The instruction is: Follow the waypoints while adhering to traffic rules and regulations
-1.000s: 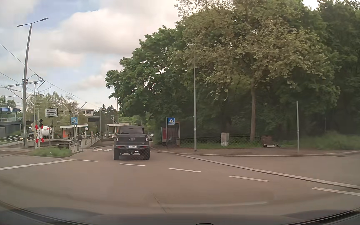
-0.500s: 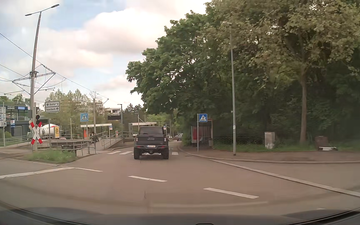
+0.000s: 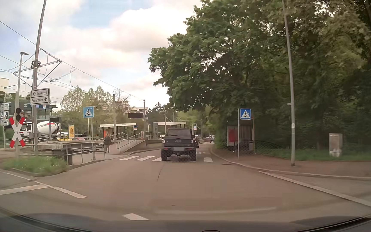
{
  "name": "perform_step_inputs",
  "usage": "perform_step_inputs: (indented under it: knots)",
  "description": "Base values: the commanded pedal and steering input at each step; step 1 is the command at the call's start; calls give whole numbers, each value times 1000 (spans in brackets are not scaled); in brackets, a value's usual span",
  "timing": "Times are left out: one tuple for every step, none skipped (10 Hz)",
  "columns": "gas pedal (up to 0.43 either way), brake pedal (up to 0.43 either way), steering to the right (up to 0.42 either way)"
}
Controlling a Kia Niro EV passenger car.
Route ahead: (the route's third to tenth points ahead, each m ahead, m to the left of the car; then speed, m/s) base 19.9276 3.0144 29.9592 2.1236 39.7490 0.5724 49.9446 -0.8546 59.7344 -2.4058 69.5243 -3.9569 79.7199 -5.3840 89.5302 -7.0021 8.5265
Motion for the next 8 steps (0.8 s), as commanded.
perform_step_inputs:
  knots:
    - [8, 0, -62]
    - [8, 0, -50]
    - [8, 0, -46]
    - [28, 0, -44]
    - [28, 0, -41]
    - [28, 0, -35]
    - [28, 0, -23]
    - [28, 0, -12]
